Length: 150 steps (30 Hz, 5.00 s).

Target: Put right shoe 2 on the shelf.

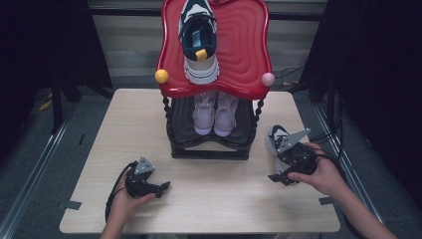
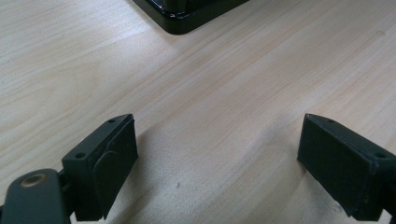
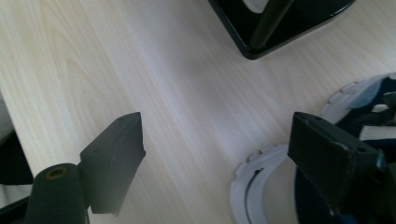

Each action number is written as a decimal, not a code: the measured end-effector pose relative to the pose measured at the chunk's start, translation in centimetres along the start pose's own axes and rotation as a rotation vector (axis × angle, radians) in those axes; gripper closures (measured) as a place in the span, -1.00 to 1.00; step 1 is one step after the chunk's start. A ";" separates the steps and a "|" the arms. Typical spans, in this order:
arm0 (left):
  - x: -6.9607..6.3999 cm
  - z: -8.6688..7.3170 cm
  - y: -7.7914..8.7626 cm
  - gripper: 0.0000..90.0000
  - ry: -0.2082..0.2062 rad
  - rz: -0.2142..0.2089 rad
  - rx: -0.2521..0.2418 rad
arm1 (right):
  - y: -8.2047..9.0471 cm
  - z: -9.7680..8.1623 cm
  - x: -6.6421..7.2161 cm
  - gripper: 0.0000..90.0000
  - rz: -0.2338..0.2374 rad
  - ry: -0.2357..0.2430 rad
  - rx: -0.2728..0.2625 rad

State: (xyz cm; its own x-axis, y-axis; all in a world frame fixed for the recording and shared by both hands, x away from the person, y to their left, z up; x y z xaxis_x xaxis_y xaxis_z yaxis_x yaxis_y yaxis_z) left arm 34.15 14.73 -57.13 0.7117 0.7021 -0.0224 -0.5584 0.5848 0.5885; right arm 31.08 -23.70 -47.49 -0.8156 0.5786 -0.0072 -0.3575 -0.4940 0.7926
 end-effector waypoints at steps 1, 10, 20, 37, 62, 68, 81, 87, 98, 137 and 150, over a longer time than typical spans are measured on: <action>0.0 0.0 0.0 -0.75 0.000 -0.002 0.000 | 0.1 -0.1 -0.1 -0.60 0.001 -0.001 0.007; 0.0 0.0 0.0 -0.76 -0.001 -0.003 0.002 | 0.7 -0.3 -1.7 -0.60 -0.049 0.024 0.021; 0.0 0.0 0.0 -0.76 -0.006 -0.005 0.002 | 0.6 -1.6 -2.6 -0.59 -0.068 0.031 0.082; 0.0 0.0 0.0 -0.76 -0.007 -0.005 0.002 | 0.1 -2.0 -1.9 -0.24 -0.040 0.029 0.109; 0.0 0.0 0.0 -0.76 -0.006 -0.005 0.002 | 0.2 -0.8 -0.5 0.68 0.013 0.070 0.109; 0.0 0.0 0.0 -0.76 -0.007 -0.005 0.002 | 0.1 -0.6 -0.3 0.45 0.046 0.042 0.111; 0.1 0.0 0.0 -0.76 -0.008 -0.004 0.002 | -0.2 -1.8 -0.3 0.04 0.093 0.023 0.217; 0.0 0.0 0.0 -0.76 -0.006 -0.004 0.003 | -0.2 -2.2 -0.3 0.04 0.103 0.037 0.284; 0.0 0.0 0.0 -0.76 -0.007 -0.005 0.001 | -0.5 -2.9 -0.5 0.11 0.137 0.043 0.341; 0.1 0.0 0.0 -0.77 -0.009 -0.005 0.002 | -1.9 -3.6 0.2 0.63 0.173 0.138 0.426; 0.1 0.0 0.0 -0.77 -0.010 -0.005 0.003 | 0.7 -1.9 0.5 0.65 0.178 0.148 0.417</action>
State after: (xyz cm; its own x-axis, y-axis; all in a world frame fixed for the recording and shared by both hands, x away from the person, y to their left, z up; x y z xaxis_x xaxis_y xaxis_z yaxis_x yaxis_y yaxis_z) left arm 34.24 14.75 -57.13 0.7186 0.6952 -0.0174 -0.5537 0.5872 0.5904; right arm 29.59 -24.93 -48.10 -0.9146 0.3946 0.0882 -0.0175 -0.2567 0.9663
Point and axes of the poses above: each handheld gripper's, and its own axes: y roughly backward along the jaws, z roughly out of its top, x roughly to its left, the point moved 9 cm from there along -y, roughly forward along the jaws, and after that the axes turned 8 degrees about -x, right-handed, at the moved point
